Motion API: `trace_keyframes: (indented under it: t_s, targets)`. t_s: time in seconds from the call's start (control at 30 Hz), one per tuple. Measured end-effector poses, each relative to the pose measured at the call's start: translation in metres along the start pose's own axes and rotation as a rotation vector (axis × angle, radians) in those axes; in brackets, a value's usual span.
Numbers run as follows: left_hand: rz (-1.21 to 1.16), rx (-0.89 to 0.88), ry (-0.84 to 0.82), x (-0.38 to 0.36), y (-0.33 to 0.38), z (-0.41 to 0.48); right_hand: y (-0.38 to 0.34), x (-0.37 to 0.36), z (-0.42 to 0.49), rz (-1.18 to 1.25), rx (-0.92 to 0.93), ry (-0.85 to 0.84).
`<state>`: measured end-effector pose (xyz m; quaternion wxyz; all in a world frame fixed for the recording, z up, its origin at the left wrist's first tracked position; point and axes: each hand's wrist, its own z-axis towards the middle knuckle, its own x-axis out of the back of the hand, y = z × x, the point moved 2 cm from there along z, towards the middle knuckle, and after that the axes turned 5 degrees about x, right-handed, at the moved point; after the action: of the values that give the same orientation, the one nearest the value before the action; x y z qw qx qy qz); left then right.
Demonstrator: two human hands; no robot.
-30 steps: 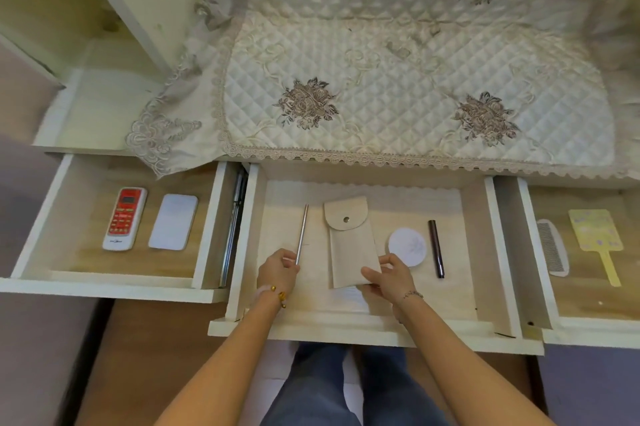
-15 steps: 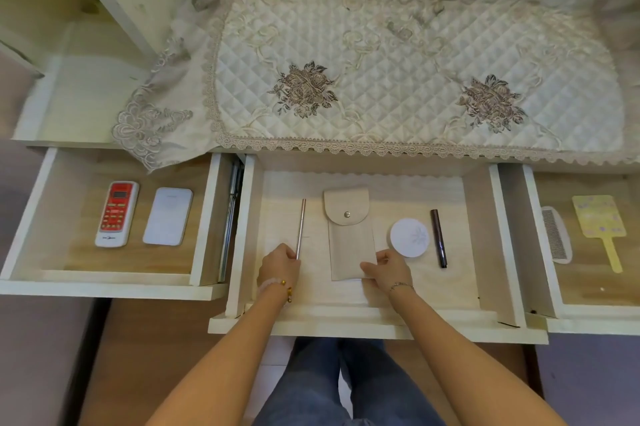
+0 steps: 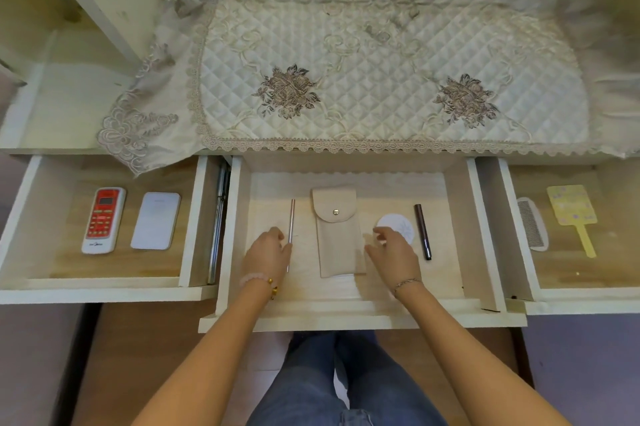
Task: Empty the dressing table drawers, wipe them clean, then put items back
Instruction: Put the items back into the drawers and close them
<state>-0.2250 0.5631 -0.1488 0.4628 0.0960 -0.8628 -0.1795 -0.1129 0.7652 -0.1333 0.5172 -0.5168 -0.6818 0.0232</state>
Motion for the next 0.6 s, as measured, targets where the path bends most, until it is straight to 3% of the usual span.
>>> trace_keyframes:
  t_s: [0.13, 0.23, 0.37, 0.6]
  targets:
    - [0.162, -0.394, 0.27, 0.022, 0.02, -0.003, -0.004, 0.038, -0.009, -0.118, 0.27, 0.18]
    - [0.266, -0.562, 0.438, 0.039, 0.036, -0.011, -0.001, 0.062, -0.015, -0.187, 0.361, 0.267]
    - [0.346, -0.635, 0.483, 0.051, 0.053, -0.022, 0.009, 0.086, -0.026, -0.297, 0.409, 0.388]
    - [0.449, -0.756, 0.483, 0.049, 0.092, -0.036, 0.041, 0.121, -0.055, -0.331, 0.334, 0.498]
